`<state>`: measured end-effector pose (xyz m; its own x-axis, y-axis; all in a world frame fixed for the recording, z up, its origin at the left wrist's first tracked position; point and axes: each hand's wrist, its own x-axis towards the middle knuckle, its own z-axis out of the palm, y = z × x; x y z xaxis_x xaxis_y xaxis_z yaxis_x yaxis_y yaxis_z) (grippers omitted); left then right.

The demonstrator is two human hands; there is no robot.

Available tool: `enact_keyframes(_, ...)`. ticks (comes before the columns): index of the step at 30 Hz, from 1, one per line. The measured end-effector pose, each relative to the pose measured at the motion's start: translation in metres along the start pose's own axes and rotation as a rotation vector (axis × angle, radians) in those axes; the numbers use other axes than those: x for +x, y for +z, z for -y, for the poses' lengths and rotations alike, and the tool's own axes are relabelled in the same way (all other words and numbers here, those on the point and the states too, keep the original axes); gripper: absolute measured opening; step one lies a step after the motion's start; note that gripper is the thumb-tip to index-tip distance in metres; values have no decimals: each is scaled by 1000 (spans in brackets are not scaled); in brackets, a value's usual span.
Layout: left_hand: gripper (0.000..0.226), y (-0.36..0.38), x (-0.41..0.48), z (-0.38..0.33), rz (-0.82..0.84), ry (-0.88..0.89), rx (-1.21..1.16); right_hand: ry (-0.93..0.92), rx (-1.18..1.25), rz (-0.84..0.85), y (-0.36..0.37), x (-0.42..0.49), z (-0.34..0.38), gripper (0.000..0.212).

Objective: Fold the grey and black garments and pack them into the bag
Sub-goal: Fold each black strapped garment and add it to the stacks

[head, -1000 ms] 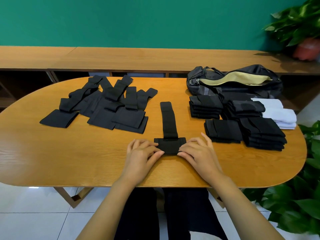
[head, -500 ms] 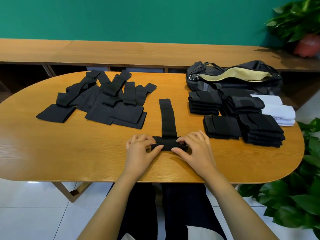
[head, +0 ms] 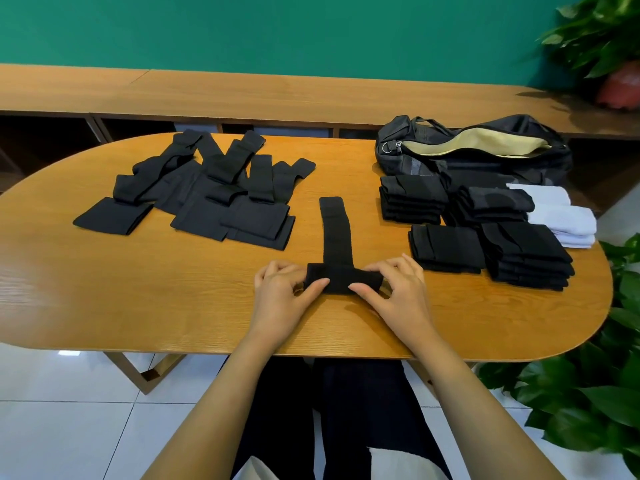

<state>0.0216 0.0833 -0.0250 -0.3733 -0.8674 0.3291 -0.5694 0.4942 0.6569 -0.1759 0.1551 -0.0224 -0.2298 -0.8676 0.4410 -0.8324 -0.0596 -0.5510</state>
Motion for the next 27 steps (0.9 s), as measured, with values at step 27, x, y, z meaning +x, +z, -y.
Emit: enact_keyframes(27, 69, 0, -2, -4, -27, -73, 4, 177, 10, -4, 3, 5, -7, 53)
